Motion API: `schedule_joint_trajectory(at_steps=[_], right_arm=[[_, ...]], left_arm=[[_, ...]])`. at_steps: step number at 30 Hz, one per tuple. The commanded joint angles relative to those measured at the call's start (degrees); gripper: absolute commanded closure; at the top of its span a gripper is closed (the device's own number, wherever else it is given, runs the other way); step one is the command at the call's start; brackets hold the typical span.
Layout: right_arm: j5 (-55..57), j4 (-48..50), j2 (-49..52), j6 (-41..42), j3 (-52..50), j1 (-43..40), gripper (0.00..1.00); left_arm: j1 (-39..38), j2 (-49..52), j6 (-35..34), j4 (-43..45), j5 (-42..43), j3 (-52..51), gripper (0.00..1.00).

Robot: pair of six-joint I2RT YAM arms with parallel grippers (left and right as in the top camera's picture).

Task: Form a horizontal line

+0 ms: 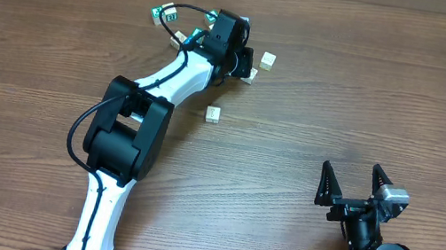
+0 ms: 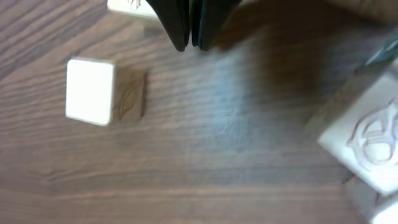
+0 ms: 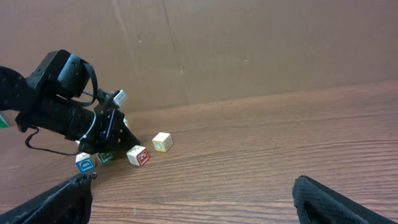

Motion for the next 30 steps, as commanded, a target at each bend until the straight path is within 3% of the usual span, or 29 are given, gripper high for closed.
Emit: schedule_joint_trajectory(at_steps=[1, 7, 13, 30], right_arm=[[0.3, 0.3, -0.5, -0.2, -0.6, -0.3, 0.0], [0.3, 0.3, -0.5, -0.2, -0.6, -0.3, 0.0], [0.3, 0.3, -0.5, -0.2, -0.6, -0.3, 0.0], [0.3, 0.3, -0.5, -0.2, -0.6, -0.3, 0.0]], left_arm=[[0.0, 0.7, -0.8, -6.5, -2.3, 6.7, 0.96], [-1.0, 0.7, -0.8, -22.0, -2.3, 15.0, 0.96], [-3.1, 0.7, -0.9, -31.6, -2.1, 16.2, 0.96], [-5.8, 5.9, -1.0, -29.0, -2.3, 14.1, 0.96]])
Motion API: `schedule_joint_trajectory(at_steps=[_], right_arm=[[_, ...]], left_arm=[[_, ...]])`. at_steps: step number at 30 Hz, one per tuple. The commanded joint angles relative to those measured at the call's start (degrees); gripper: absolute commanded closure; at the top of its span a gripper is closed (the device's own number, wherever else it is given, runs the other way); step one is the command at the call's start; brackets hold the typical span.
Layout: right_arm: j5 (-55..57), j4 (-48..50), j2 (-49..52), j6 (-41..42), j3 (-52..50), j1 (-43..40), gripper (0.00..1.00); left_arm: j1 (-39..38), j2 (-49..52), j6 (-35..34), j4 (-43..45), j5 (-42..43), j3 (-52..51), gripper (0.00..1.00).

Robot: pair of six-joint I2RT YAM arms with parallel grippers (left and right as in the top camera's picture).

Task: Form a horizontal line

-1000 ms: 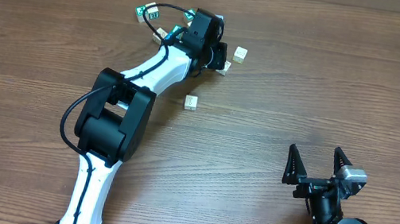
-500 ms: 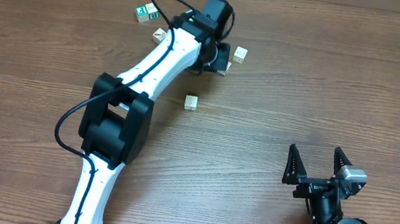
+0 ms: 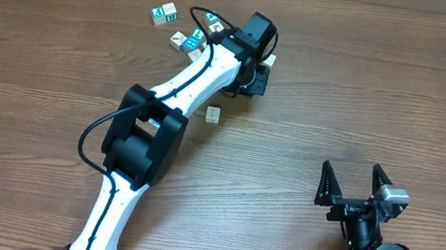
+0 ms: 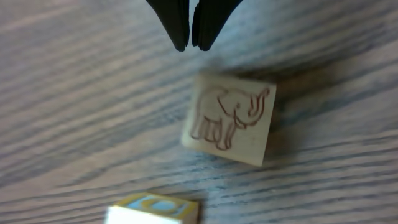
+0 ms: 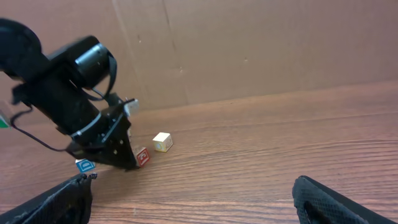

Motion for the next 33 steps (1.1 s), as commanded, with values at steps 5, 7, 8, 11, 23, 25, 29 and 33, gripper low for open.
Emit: schedule_joint_trajectory(at_steps=[5, 7, 8, 11, 23, 25, 29, 33], right_arm=[[0.3, 0.3, -0.5, -0.3, -0.6, -0.3, 0.0], [0.3, 0.3, -0.5, -0.2, -0.6, -0.3, 0.0], [0.3, 0.3, -0.5, -0.3, -0.6, -0.3, 0.0], [0.3, 0.3, -0.5, -0.2, -0.6, -0.3, 0.0], [0.3, 0.3, -0.5, -0.3, -0.6, -0.3, 0.0], [0.3, 0.3, -0.5, -0.2, -0.6, -0.3, 0.0], [0.3, 0.3, -0.5, -0.2, -0.6, -0.3, 0.0], [0.3, 0.3, -0.5, -0.2, -0.6, -0.3, 0.0]], left_arm=[[0.5, 4.0, 0.2, 8.0, -4.5, -0.5, 0.96], [1.4, 3.9, 0.3, 11.1, -6.1, -0.2, 0.96], [1.8, 3.9, 0.2, 12.0, -6.6, 0.2, 0.96], [3.7, 3.9, 0.1, 13.2, -7.0, 1.5, 0.96], [7.6, 0.4, 1.9, 0.1, -1.8, 14.6, 0.96], [7.6, -1.2, 1.8, -1.8, -0.7, 17.5, 0.96], [7.6, -5.4, 1.7, -4.4, -0.3, 22.9, 0.96], [7.6, -10.5, 1.7, -4.9, -0.5, 25.3, 0.96]])
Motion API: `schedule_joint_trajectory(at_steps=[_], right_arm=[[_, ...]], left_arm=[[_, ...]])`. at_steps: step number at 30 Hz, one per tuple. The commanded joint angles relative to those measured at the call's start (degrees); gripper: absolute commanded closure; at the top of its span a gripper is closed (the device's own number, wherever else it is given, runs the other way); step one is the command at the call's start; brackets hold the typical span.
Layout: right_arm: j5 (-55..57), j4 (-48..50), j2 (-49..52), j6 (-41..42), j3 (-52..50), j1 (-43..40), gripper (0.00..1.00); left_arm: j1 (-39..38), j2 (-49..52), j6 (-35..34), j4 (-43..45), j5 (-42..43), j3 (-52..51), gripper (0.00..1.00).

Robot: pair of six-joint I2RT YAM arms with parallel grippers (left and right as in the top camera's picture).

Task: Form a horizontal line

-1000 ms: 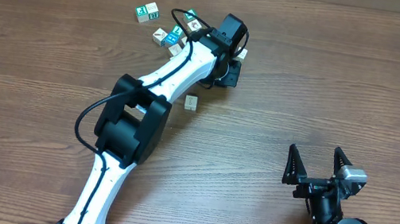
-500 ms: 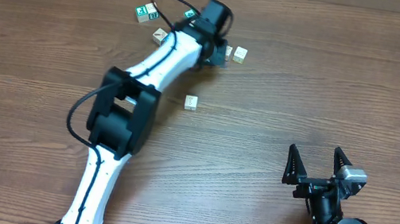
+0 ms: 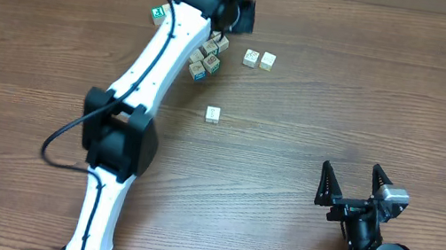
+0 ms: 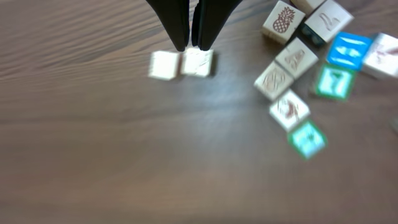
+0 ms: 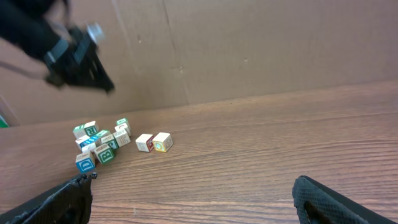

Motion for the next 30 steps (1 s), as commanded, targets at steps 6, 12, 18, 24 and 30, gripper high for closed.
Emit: schedule_joint_trajectory(at_steps=[6, 12, 18, 24, 30], right_arm=[[0.3, 0.3, -0.5, -0.2, -0.6, -0.3, 0.0], [0.3, 0.3, -0.5, -0.2, -0.6, -0.3, 0.0], [0.3, 0.3, -0.5, -0.2, -0.6, -0.3, 0.0], [0.3, 0.3, -0.5, -0.2, -0.6, -0.3, 0.0], [0.3, 0.3, -0.5, -0.3, -0.6, -0.3, 0.0]], left_arm=[[-0.1, -16.2, 1.3, -0.2, -3.5, 3.8, 0.96], [0.0, -22.4, 1.3, 0.6, -9.6, 3.8, 0.96], [0.0, -24.5, 1.3, 1.0, -14.0, 3.8, 0.92], [0.0, -24.3, 1.3, 1.0, -18.8, 3.8, 0.9], [0.0, -22.9, 1.5, 0.8, -24.8, 3.7, 0.87]])
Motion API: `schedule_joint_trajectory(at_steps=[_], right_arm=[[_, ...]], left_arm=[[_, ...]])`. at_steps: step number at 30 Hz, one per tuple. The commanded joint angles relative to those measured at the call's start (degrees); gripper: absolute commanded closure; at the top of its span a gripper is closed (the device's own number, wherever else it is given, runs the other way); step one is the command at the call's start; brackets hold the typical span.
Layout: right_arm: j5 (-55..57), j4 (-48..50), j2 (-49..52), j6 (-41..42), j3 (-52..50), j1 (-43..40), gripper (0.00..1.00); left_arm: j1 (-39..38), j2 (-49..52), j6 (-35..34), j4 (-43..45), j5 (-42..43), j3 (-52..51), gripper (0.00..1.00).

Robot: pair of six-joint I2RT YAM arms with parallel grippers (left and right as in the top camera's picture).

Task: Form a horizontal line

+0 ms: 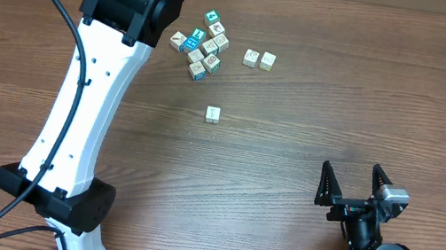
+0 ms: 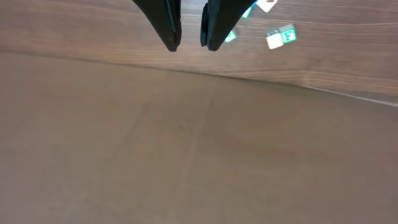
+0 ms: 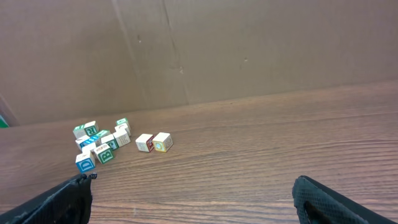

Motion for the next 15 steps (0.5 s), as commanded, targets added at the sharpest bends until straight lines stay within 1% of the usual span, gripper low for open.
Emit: schedule_joint_trajectory(at_steps=[1, 5, 10, 12, 14, 15], right_arm=[[0.3, 0.3, -0.5, -0.2, -0.6, -0.3, 0.0], [0.3, 0.3, -0.5, -0.3, -0.6, -0.3, 0.0], [0.3, 0.3, -0.5, -0.3, -0.6, -0.3, 0.0], [0.3, 0.3, -0.5, -0.3, -0.6, -0.3, 0.0], [0.3, 0.3, -0.5, -0.3, -0.6, -0.3, 0.0], [0.3, 0.3, -0.5, -0.3, -0.6, -0.3, 0.0]], left_arm=[[0.0, 1.0, 1.7, -0.2, -5.2, 0.6, 0.87], [0.0, 4.6, 4.9, -0.8, -5.2, 0.6, 0.83], [0.8, 11.0, 5.2, -6.2, -5.1, 0.6, 0.75], [1.4, 14.1, 5.2, -7.6, -5.0, 0.6, 0.64], [2.1, 17.1, 5.4, -9.0, -4.1, 0.6, 0.5], [2.4, 18.8, 6.8, -9.5, -2.3, 0.6, 0.46]])
